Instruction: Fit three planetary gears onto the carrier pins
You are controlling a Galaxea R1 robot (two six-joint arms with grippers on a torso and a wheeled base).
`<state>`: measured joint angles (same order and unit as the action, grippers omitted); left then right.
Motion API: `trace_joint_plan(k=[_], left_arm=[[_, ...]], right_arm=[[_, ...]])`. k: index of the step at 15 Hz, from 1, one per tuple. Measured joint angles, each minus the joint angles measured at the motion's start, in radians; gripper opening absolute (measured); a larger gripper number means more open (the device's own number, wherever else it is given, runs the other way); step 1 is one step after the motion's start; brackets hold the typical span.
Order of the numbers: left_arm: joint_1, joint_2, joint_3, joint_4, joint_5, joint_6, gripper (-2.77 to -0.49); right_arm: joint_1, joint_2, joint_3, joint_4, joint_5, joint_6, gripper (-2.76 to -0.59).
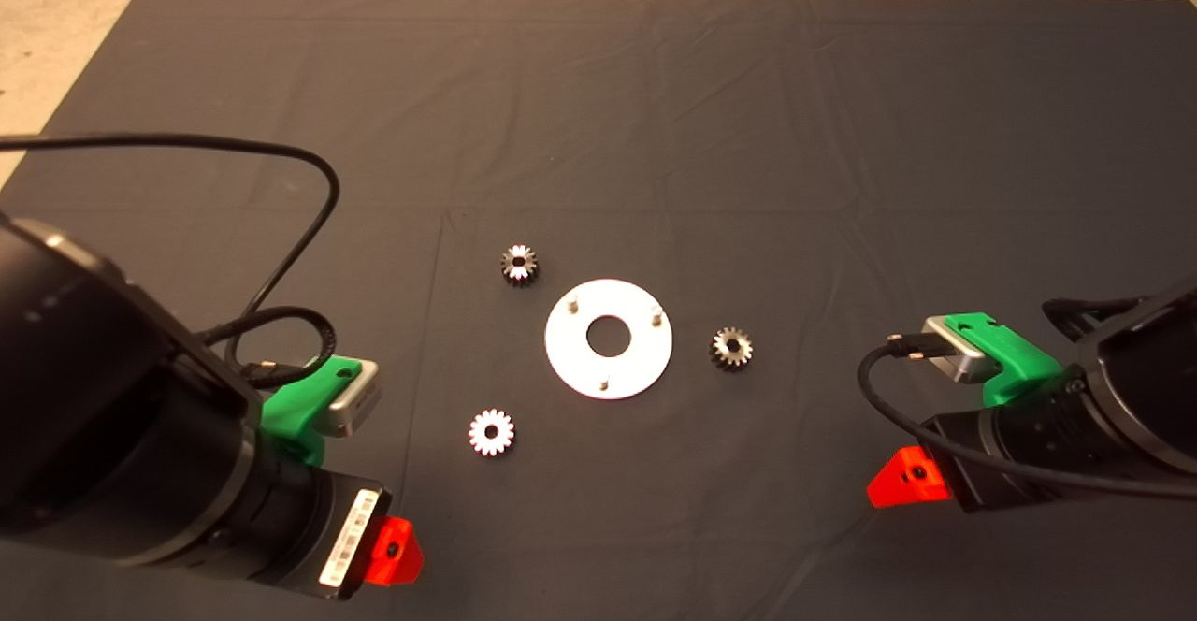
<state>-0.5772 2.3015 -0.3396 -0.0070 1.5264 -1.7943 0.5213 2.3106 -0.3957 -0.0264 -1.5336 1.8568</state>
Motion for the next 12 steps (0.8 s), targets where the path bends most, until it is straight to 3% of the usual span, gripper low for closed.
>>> trace_joint_plan(k=[10,12], left_arm=[[0.000,0.000,-0.015,0.002,0.000,0.000,-0.50],[0.000,0.000,-0.051,0.025,0.000,0.000,-0.50]], right_arm=[[0.000,0.000,0.000,0.000,0.000,0.000,-0.60],[0.000,0.000,0.000,0.000,0.000,0.000,-0.60]])
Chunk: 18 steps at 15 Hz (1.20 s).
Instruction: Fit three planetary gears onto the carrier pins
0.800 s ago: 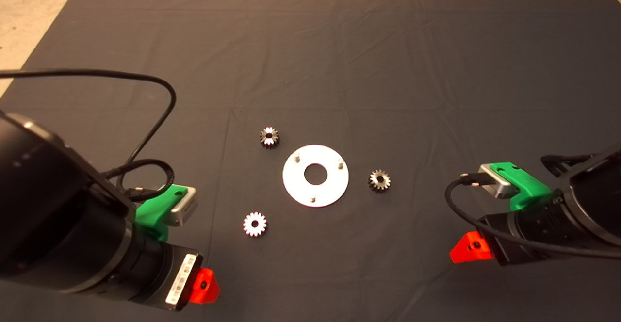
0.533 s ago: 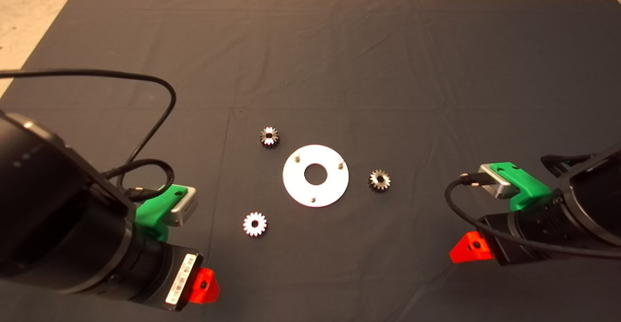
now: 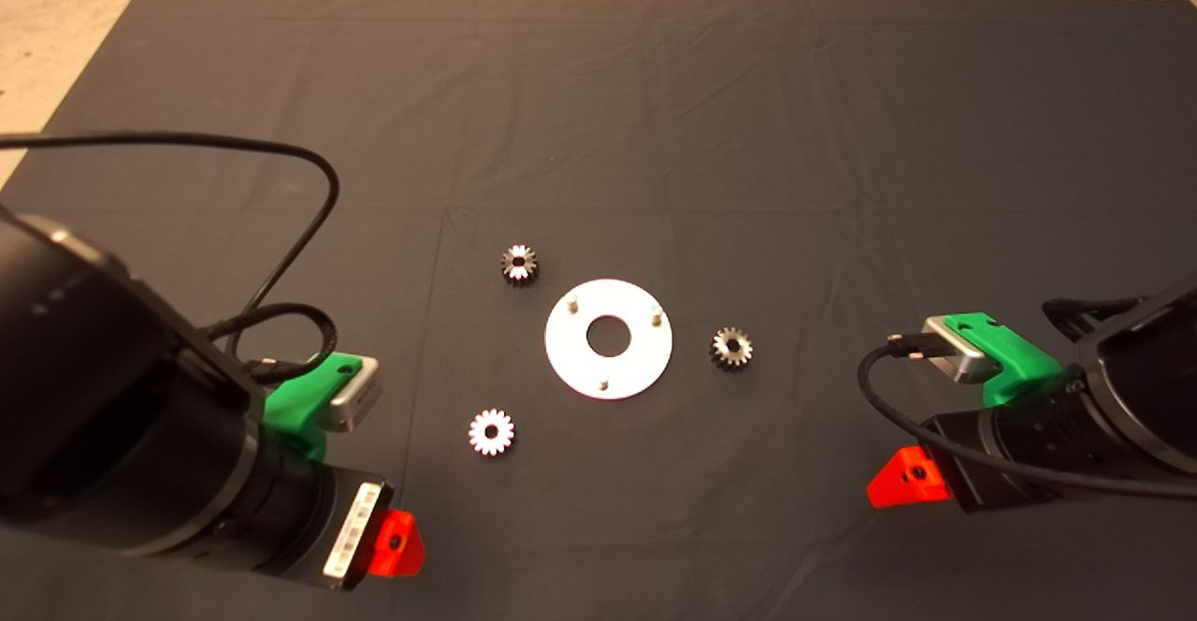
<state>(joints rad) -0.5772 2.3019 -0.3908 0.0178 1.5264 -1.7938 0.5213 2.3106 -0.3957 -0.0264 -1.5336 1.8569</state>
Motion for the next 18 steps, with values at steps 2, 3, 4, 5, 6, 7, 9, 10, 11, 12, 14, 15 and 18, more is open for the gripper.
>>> trace_joint_plan(k=[2,3,4,5,6,7,9,10,11,12,14,15,18], left_arm=[[0.001,0.000,-0.037,0.042,0.000,0.001,-0.50],[0.006,0.000,-0.058,0.064,0.000,0.001,-0.50],[0.018,0.001,-0.073,0.082,0.000,0.001,-0.50],[0.032,0.003,-0.082,0.095,0.000,0.001,-0.50],[0.043,0.006,-0.090,0.107,0.000,0.001,-0.50],[0.054,0.009,-0.099,0.115,0.000,0.002,-0.50],[0.085,0.020,-0.116,0.135,0.000,0.002,-0.50],[0.111,0.028,-0.123,0.155,0.000,0.002,-0.50],[0.142,0.042,-0.133,0.175,0.000,0.001,-0.50],[0.159,0.061,-0.143,0.188,0.000,0.001,-0.50],[0.165,0.102,-0.155,0.227,0.000,0.001,-0.50],[0.168,0.121,-0.158,0.252,-0.001,0.001,-0.50],[0.196,0.141,-0.173,0.286,-0.001,0.001,-0.50]], right_arm=[[0.000,0.000,0.000,0.000,0.000,0.000,-0.60],[0.000,0.000,0.000,0.000,0.000,0.000,-0.60],[0.000,0.000,0.000,0.000,0.000,0.000,-0.60],[0.000,0.000,0.000,0.000,0.000,0.000,-0.60],[0.000,0.000,0.000,0.000,0.000,0.000,-0.60],[0.000,0.000,0.000,0.000,0.000,0.000,-0.60],[0.000,0.000,0.000,0.000,0.000,0.000,-0.60],[0.000,0.000,0.000,0.000,0.000,0.000,-0.60],[0.000,0.000,0.000,0.000,0.000,0.000,-0.60],[0.000,0.000,0.000,0.000,0.000,0.000,-0.60],[0.000,0.001,0.000,0.000,0.000,0.000,-0.60],[0.000,0.002,0.000,0.000,0.000,0.000,-0.60],[0.000,0.003,0.000,0.000,0.000,0.000,-0.60]])
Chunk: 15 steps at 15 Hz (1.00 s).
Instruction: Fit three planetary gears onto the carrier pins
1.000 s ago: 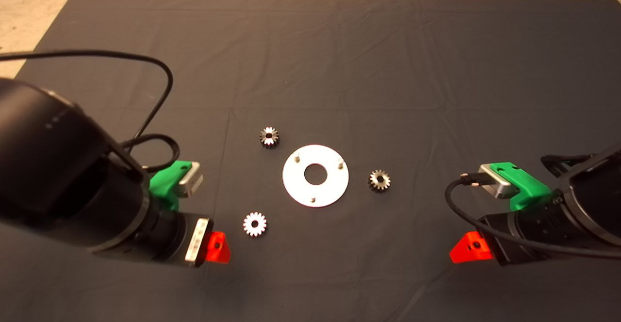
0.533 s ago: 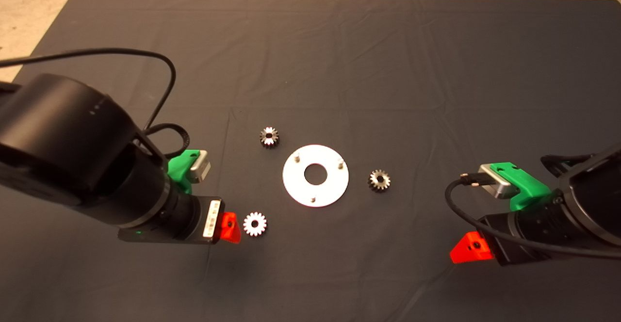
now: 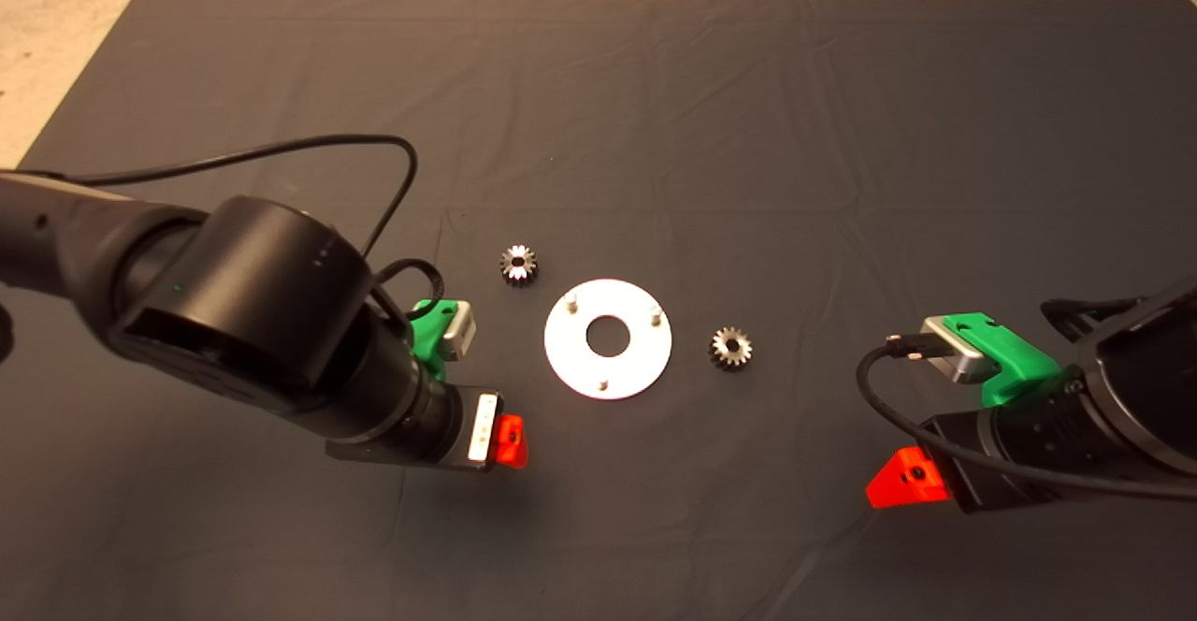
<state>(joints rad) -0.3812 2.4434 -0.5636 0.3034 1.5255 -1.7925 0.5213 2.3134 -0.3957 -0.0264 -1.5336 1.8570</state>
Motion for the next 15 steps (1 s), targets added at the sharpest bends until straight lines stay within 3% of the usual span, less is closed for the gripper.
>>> trace_joint_plan(k=[4,6,11,15], left_arm=[[0.068,0.007,-0.050,0.021,0.000,0.002,-0.50],[0.089,0.014,-0.056,0.034,0.000,0.003,-0.50],[0.096,0.034,-0.113,0.050,0.000,0.003,-0.50],[0.109,0.090,-0.167,0.058,0.000,0.003,-0.50]], right_arm=[[0.000,0.000,0.000,0.000,0.000,0.000,-0.60],[0.000,0.000,0.000,0.000,0.000,0.000,-0.60],[0.000,0.000,0.000,0.000,0.000,0.000,-0.60],[0.000,0.000,0.000,0.000,0.000,0.000,-0.60]])
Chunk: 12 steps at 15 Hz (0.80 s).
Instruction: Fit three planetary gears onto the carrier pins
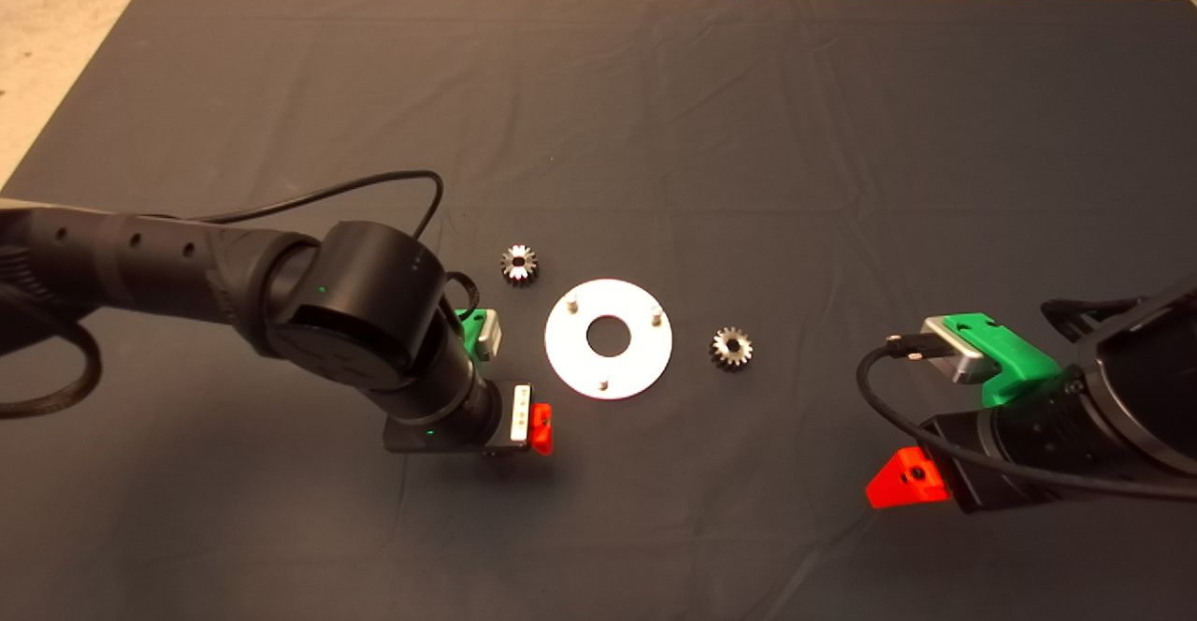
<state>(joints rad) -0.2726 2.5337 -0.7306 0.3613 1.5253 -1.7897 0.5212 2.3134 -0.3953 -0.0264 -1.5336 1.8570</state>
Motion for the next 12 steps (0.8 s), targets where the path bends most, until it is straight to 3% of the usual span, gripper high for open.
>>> trace_joint_plan(k=[4,12], left_arm=[[0.033,0.024,-0.031,0.015,0.001,0.002,-0.50],[0.048,0.028,-0.075,0.044,0.001,0.064,-0.50]], right_arm=[[0.000,0.000,0.000,0.000,0.000,0.000,-0.60],[0.000,0.000,0.000,0.000,0.000,0.000,-0.60]])
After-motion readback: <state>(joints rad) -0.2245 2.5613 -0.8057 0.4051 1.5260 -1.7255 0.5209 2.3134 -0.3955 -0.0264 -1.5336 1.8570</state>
